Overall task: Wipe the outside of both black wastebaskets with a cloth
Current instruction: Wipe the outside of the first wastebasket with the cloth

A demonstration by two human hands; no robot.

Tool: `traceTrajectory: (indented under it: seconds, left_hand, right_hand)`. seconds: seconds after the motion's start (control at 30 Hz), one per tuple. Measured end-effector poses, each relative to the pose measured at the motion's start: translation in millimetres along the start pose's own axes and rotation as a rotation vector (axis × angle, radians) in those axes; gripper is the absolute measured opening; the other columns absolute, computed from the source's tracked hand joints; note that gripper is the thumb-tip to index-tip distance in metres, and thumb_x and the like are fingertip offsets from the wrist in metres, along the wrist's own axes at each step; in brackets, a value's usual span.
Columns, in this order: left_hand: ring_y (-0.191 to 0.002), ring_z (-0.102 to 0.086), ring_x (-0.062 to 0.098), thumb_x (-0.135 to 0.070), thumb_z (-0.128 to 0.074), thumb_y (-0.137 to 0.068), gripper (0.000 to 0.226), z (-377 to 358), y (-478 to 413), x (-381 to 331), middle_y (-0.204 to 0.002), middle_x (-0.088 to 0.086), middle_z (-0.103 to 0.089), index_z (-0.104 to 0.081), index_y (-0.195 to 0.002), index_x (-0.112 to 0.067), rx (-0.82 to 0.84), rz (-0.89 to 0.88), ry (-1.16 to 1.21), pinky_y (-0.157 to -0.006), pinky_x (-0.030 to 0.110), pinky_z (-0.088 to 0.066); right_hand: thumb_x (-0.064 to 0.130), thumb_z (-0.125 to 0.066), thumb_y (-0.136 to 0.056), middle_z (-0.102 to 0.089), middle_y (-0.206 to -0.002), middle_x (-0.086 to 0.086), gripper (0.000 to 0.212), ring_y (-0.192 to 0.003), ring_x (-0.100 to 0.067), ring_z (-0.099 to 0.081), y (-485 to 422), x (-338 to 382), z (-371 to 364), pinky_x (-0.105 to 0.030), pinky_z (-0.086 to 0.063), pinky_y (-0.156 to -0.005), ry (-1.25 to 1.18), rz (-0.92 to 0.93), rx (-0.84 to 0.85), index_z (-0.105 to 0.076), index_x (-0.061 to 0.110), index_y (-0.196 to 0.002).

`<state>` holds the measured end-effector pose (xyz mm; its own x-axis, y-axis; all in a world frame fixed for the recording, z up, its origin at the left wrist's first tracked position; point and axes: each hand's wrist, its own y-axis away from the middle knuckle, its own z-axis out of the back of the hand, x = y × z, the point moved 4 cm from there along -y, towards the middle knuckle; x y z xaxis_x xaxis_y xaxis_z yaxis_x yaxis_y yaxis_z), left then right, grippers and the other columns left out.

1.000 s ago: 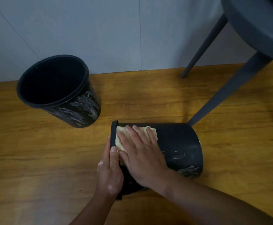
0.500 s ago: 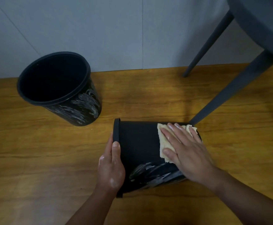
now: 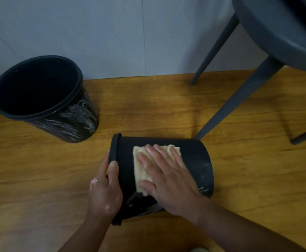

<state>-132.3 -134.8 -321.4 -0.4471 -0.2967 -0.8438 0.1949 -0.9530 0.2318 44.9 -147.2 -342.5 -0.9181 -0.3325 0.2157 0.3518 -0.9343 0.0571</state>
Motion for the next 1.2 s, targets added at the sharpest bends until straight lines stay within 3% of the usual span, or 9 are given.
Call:
traceTrajectory:
  seconds: [0.27, 0.37, 0.5, 0.63, 0.8, 0.87, 0.93, 1.03, 1.2]
  left_hand:
    - [-0.114, -0.059, 0.014, -0.049, -0.034, -0.103, 0.046, -2.9, -12.6, 3.3, -0.115, -0.015, -0.062, -0.042, -0.148, -0.043, 0.031, 0.041, 0.049, -0.098, 0.041, -0.052]
    - [-0.109, -0.061, 0.011, -0.049, -0.033, -0.104, 0.042, -3.3, -13.4, -0.5, -0.106, -0.025, -0.061, -0.043, -0.145, -0.049, 0.029, 0.023, 0.046, -0.096, 0.044, -0.053]
    - [-0.095, -0.059, -0.002, -0.043, -0.036, -0.105, 0.037, 0.2, -17.7, -5.0, -0.097, -0.027, -0.061, -0.051, -0.139, -0.048, 0.026, 0.044, 0.085, -0.088, 0.033, -0.051]
    - [-0.111, -0.061, 0.014, -0.048, -0.036, -0.104, 0.037, 2.6, -23.0, -2.9, -0.117, -0.011, -0.066, -0.054, -0.136, -0.050, 0.047, 0.098, 0.129, -0.100, 0.043, -0.050]
    - [-0.095, -0.055, -0.023, -0.045, -0.033, -0.104, 0.045, 2.8, -10.7, -8.3, -0.107, -0.036, -0.057, -0.038, -0.149, -0.044, 0.095, -0.004, 0.077, -0.092, 0.019, -0.046]
    - [-0.096, -0.054, -0.026, -0.047, -0.033, -0.103, 0.050, 2.2, -5.7, -6.3, -0.108, -0.039, -0.056, -0.030, -0.153, -0.046, 0.102, -0.010, 0.082, -0.096, 0.018, -0.047]
    - [-0.090, -0.055, -0.027, -0.043, -0.033, -0.104, 0.046, 2.2, -2.9, -5.2, -0.104, -0.039, -0.052, -0.028, -0.150, -0.048, 0.075, -0.015, 0.074, -0.087, 0.006, -0.045]
    - [-0.096, -0.059, -0.011, -0.044, -0.032, -0.104, 0.050, 0.3, -3.9, -4.8, -0.097, -0.041, -0.051, -0.026, -0.154, -0.045, 0.053, -0.018, 0.048, -0.087, 0.018, -0.047]
    - [-0.073, -0.053, -0.029, -0.039, -0.032, -0.106, 0.049, -0.2, -8.1, -0.3, -0.074, -0.045, -0.060, -0.029, -0.154, -0.040, 0.046, -0.022, 0.045, -0.076, 0.015, -0.042]
  right_hand:
    - [0.061, -0.013, -0.104, -0.019, -0.168, 0.005, 0.065, -0.156, -0.014, -0.007, 48.7, -103.2, 1.1, -0.053, -0.013, -0.124, 0.010, -0.204, 0.032, -0.016, 0.031, -0.161]
    - [0.056, -0.015, -0.105, -0.024, -0.167, 0.002, 0.063, -0.156, -0.017, -0.013, 52.4, -101.0, -0.6, -0.053, -0.010, -0.125, -0.010, -0.236, -0.017, -0.023, 0.027, -0.161]
    - [0.054, -0.015, -0.107, -0.030, -0.165, 0.000, 0.062, -0.154, -0.020, -0.019, 50.5, -82.1, -3.3, -0.052, -0.011, -0.124, -0.043, -0.251, -0.059, -0.030, 0.024, -0.159]
    - [0.058, -0.010, -0.107, -0.026, -0.166, 0.002, 0.063, -0.155, -0.018, -0.017, 42.7, -76.0, -2.9, -0.048, -0.011, -0.124, -0.044, -0.257, -0.018, -0.022, 0.027, -0.161]
    - [0.065, -0.001, -0.102, -0.014, -0.169, 0.009, 0.069, -0.155, -0.011, -0.005, 28.3, -90.0, 0.7, -0.044, -0.007, -0.127, -0.102, -0.267, 0.017, -0.013, 0.033, -0.162]
    - [0.065, -0.001, -0.101, -0.014, -0.169, 0.009, 0.070, -0.155, -0.010, -0.005, 19.1, -93.4, 3.5, -0.042, -0.003, -0.127, -0.131, -0.283, 0.027, -0.013, 0.034, -0.162]
    - [0.063, 0.000, -0.100, -0.017, -0.168, 0.009, 0.069, -0.155, -0.011, -0.007, 11.1, -91.0, 4.8, -0.041, -0.001, -0.126, -0.146, -0.322, 0.024, -0.014, 0.035, -0.162]
    - [0.060, 0.004, -0.099, -0.020, -0.168, 0.006, 0.069, -0.155, -0.014, -0.009, 3.9, -79.1, 7.4, -0.043, 0.000, -0.126, -0.140, -0.395, 0.000, -0.013, 0.035, -0.162]
    - [0.058, 0.004, -0.101, -0.016, -0.169, 0.002, 0.068, -0.156, -0.019, -0.007, -19.3, -25.9, 11.6, -0.047, -0.001, -0.126, -0.142, -0.228, 0.030, -0.010, 0.032, -0.162]
